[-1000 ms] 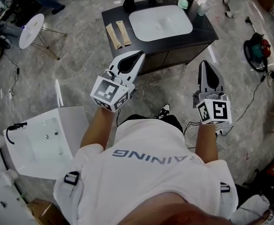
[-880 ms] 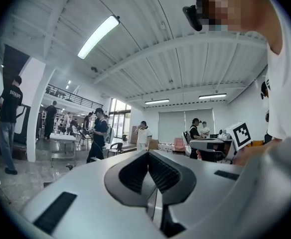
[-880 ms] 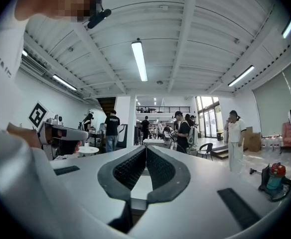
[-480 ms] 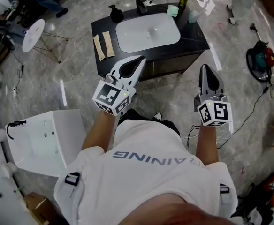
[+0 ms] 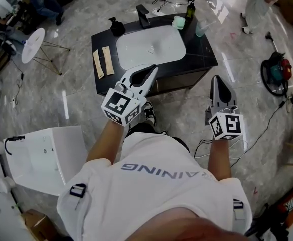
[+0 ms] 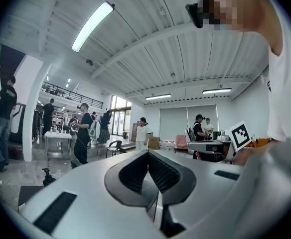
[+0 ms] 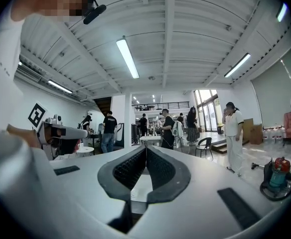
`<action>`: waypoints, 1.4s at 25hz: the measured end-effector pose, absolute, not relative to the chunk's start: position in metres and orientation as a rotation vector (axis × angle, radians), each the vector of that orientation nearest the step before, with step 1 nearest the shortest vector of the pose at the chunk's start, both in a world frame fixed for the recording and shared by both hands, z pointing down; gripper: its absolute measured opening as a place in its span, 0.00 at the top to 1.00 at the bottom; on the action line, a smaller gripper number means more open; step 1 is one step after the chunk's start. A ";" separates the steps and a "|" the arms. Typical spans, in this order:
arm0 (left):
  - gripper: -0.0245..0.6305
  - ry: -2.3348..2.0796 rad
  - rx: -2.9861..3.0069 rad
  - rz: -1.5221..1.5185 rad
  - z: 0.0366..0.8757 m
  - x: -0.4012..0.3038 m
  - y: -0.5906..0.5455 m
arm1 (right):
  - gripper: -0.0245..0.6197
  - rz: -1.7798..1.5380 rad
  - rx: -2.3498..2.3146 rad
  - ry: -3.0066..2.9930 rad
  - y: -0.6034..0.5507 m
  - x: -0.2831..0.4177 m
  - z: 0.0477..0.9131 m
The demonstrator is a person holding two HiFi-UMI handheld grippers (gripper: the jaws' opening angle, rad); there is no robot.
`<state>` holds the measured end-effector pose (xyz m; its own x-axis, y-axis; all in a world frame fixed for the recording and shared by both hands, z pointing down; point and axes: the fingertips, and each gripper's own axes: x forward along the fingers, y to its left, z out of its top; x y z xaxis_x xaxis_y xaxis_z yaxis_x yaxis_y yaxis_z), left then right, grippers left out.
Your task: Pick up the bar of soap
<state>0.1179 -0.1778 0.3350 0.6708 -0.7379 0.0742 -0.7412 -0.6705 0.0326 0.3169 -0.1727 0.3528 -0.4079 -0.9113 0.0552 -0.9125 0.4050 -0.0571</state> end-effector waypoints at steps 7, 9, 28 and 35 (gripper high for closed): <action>0.95 -1.227 2.814 0.056 0.338 0.112 -0.236 | 0.94 0.111 1.709 -2.583 -0.229 0.313 0.353; 0.95 -1.221 2.816 0.059 0.338 0.104 -0.254 | 0.94 0.110 1.715 -2.579 -0.248 0.305 0.350; 0.95 -1.278 2.729 0.039 0.366 -0.015 -0.406 | 0.94 0.112 1.619 -2.488 -0.412 0.197 0.374; 0.95 -1.332 2.676 0.066 0.382 -0.020 -0.429 | 0.94 0.087 1.565 -2.404 -0.473 0.202 0.408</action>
